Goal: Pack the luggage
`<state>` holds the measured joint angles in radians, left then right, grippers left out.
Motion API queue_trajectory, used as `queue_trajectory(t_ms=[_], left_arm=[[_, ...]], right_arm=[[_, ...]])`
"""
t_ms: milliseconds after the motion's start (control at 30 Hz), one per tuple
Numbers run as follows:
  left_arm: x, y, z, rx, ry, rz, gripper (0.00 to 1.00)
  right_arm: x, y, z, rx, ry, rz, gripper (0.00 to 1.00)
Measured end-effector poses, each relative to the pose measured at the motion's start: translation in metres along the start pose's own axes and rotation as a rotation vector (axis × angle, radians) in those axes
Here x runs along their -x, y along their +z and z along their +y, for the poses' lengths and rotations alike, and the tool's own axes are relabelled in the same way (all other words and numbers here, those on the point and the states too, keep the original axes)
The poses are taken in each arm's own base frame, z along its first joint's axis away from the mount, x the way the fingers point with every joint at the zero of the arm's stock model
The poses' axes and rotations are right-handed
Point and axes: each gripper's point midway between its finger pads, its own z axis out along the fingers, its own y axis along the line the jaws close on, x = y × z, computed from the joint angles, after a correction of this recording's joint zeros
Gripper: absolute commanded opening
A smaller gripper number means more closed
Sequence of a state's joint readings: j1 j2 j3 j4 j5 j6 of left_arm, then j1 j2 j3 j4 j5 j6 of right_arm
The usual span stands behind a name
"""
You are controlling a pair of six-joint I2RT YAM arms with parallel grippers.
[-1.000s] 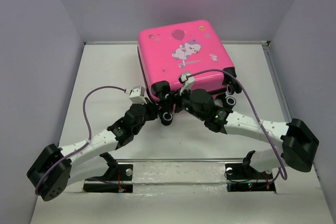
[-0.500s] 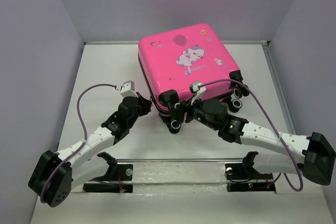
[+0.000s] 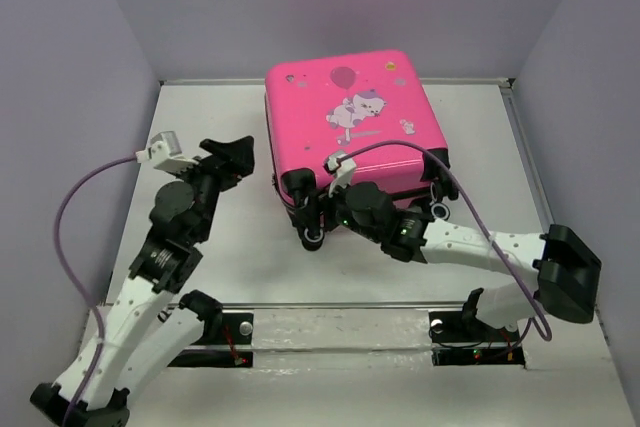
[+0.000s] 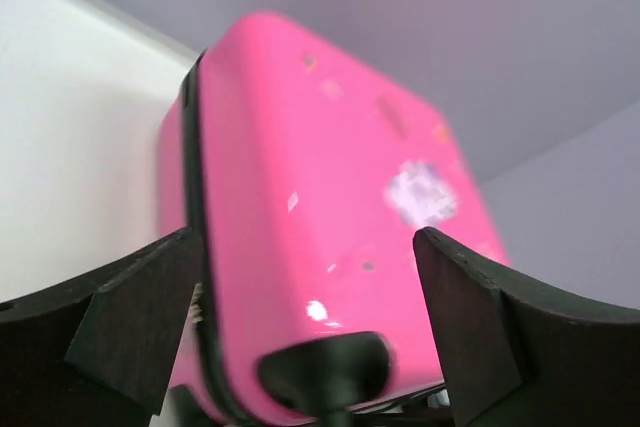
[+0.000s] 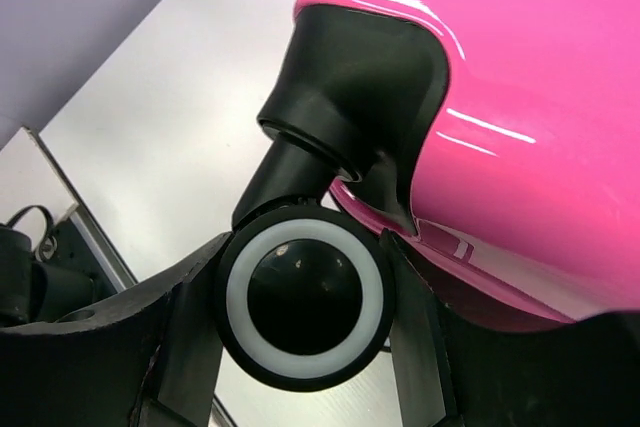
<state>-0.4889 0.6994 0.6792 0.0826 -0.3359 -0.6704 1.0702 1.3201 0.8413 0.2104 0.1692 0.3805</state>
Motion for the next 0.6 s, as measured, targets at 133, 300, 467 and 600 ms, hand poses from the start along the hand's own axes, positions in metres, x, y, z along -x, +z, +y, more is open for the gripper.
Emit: queue_trajectory(t_ms=[133, 300, 467, 600], left_arm=[[0.079, -0.051, -0.042, -0.134, -0.025, -0.153, 0.99], [0.082, -0.070, -0.041, -0.144, 0.030, -0.119, 0.99], [0.064, -0.087, -0.029, -0.146, 0.085, -0.033, 0.99], [0.066, -0.100, -0.039, -0.214, 0.096, -0.022, 0.99]], right_arm=[[-0.002, 0.026, 0.023, 0.019, -0.004, 0.022, 0.57], [-0.007, 0.027, 0.032, -0.003, 0.013, 0.062, 1.00], [-0.001, -0.007, 0.035, -0.037, -0.010, 0.118, 1.00], [0.052, -0.061, 0.041, -0.010, 0.005, 0.013, 1.00]])
